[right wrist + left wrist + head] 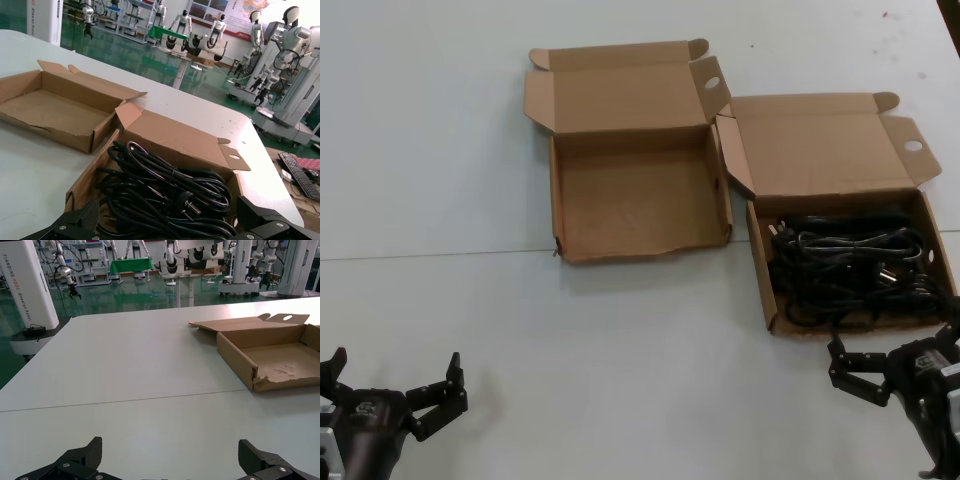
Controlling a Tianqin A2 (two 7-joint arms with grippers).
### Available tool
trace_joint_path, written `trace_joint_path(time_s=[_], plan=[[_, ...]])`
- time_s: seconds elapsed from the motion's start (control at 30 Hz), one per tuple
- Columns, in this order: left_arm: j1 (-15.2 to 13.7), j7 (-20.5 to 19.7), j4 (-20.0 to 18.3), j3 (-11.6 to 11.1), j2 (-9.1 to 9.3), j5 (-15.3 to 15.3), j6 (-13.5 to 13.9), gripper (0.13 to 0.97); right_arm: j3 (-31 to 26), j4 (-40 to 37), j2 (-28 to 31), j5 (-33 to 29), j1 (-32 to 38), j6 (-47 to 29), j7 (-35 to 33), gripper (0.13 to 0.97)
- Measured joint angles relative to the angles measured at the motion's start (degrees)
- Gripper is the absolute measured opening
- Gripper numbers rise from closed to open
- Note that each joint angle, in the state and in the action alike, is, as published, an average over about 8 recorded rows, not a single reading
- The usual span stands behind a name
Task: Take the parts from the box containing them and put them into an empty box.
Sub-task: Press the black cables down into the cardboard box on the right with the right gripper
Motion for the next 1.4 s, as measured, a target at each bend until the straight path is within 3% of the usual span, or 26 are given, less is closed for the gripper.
trace_joint_path(time_s=[0.87, 1.17, 1.4], plan=[[0.00, 0.00, 0.00, 0.00, 0.00, 0.00, 0.00, 0.958, 0.00, 0.00, 0.00, 0.00, 0.00, 0.00, 0.00, 0.966], [0.00, 0.00, 0.00, 0.00, 0.00, 0.00, 0.00, 0.891, 0.31, 0.07, -0.29, -0.05, -0.04, -0.52, 0.00, 0.966], [0.00, 0.00, 0.00, 0.00, 0.00, 0.00, 0.00, 0.776, 0.08, 0.85, 0.44, 0.13, -0.09, -0.95, 0.00, 0.966]])
